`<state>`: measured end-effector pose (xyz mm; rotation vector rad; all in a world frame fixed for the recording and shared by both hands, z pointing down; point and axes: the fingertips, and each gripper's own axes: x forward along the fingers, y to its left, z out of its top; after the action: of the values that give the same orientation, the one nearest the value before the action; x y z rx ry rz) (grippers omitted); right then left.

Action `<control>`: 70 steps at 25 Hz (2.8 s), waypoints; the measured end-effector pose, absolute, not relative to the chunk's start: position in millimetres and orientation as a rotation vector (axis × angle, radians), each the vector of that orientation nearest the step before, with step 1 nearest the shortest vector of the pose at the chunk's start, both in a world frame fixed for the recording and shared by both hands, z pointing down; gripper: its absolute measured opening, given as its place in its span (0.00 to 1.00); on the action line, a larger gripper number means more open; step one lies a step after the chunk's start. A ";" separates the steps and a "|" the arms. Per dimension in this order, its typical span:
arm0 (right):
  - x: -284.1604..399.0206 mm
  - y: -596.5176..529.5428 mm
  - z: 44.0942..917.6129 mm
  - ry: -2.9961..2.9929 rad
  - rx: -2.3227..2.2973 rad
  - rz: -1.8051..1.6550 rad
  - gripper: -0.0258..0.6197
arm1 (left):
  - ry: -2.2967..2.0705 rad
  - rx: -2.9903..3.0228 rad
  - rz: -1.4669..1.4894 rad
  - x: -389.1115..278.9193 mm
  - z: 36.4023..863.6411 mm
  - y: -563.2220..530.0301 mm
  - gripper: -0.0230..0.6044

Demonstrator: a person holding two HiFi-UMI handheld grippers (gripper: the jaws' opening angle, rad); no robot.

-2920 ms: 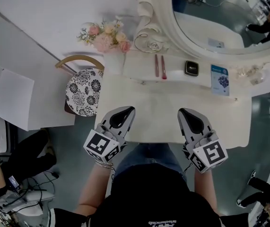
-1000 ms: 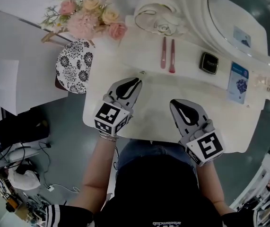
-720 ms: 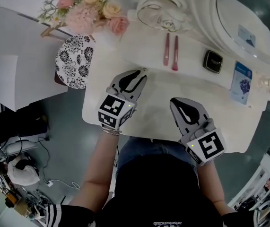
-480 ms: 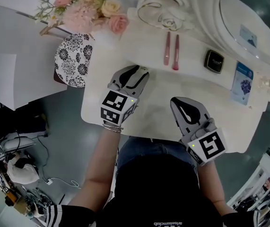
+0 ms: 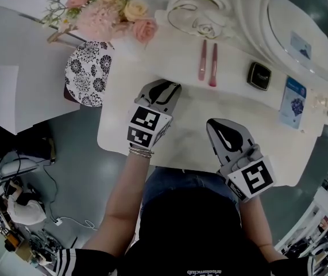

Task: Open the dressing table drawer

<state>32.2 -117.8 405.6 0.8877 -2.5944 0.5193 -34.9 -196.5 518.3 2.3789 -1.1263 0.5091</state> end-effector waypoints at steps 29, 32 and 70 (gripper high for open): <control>25.8 -89.3 397.9 -2.567 0.944 0.480 0.07 | -1.069 2.362 0.543 -41.3 519.8 -159.0 0.20; 25.7 -86.7 396.5 -2.565 0.952 0.481 0.07 | -1.065 2.361 0.545 -41.9 519.7 -155.4 0.20; 16.0 -70.5 371.8 -2.617 1.005 0.403 0.07 | -1.051 2.500 0.483 -53.1 474.0 -114.6 0.21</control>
<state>16.0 -70.5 371.8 1.0054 -2.6167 0.4027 -53.1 -114.6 474.0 2.4998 -1.0505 0.4825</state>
